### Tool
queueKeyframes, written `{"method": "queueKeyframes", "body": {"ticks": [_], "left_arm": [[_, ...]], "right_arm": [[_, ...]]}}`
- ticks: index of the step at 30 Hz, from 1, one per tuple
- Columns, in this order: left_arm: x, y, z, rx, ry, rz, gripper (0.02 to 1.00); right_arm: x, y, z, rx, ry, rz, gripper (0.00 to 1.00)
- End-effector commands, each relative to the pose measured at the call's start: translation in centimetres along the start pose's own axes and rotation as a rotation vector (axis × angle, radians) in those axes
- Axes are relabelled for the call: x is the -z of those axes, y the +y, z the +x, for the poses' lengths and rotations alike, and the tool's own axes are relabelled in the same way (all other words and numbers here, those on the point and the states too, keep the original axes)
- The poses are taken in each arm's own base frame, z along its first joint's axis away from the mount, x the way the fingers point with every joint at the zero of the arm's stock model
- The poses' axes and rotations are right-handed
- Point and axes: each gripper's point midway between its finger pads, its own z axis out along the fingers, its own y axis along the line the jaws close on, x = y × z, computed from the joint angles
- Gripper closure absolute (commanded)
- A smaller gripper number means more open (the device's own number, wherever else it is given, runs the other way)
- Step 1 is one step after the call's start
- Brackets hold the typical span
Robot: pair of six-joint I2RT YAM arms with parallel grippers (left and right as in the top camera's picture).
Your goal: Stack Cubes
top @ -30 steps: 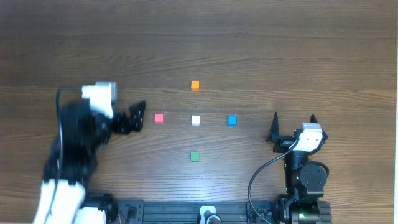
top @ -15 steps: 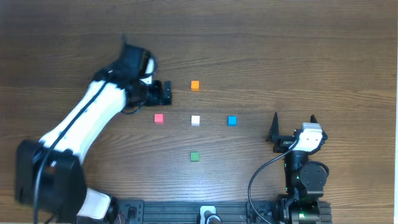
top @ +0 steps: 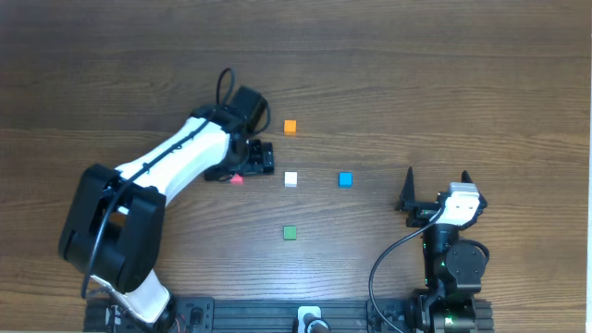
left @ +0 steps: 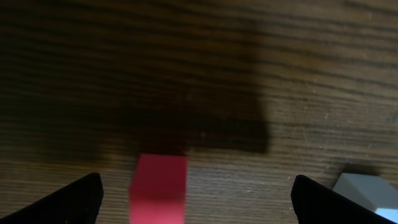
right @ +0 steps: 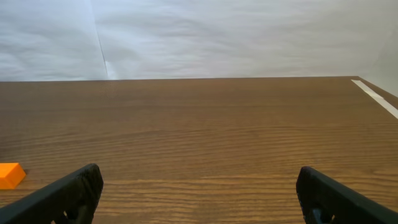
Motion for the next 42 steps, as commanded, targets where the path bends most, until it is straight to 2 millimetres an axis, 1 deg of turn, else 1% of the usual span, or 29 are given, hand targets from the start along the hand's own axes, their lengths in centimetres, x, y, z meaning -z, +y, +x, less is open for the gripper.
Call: {"method": "queueKeyframes", "body": {"ticks": [1,9,19,27,31,32,37,42], "left_arm": [[-0.4,-0.2,-0.3,-0.032,-0.016,-0.034,0.045],[-0.4,0.4,0.0,-0.059,-0.007,-0.066,0.045],[-1.2,1.6,0.3,-0.049,-0.002,-0.090,0.099],[-1.2,2.4,-0.1,-0.025,-0.001,-0.092,0.130],[-1.3,2.5,0.0,-0.031,0.001,-0.092,0.180],[-1.4,2.6,0.1,-0.031,0.005,-0.094,0.209],[-2.7,3.0,1.3,-0.031,0.022,-0.092,0.314],[-3.0,2.9,1.3,-0.031,0.018,-0.078,0.334]], "right_arm": [[0.0,-0.3,0.3,-0.006,0.006,0.018,0.007],[0.0,-0.3,0.3,-0.006,0.006,0.018,0.009],[0.0,-0.3,0.3,-0.006,0.006,0.018,0.007],[0.0,-0.3,0.3,-0.006,0.006,0.018,0.009],[0.0,-0.3,0.3,-0.006,0.006,0.018,0.007],[0.0,-0.3,0.3,-0.006,0.006,0.018,0.009],[0.0,-0.3,0.3,-0.006,0.006,0.018,0.009],[0.0,-0.3,0.3,-0.006,0.006,0.018,0.007]]}}
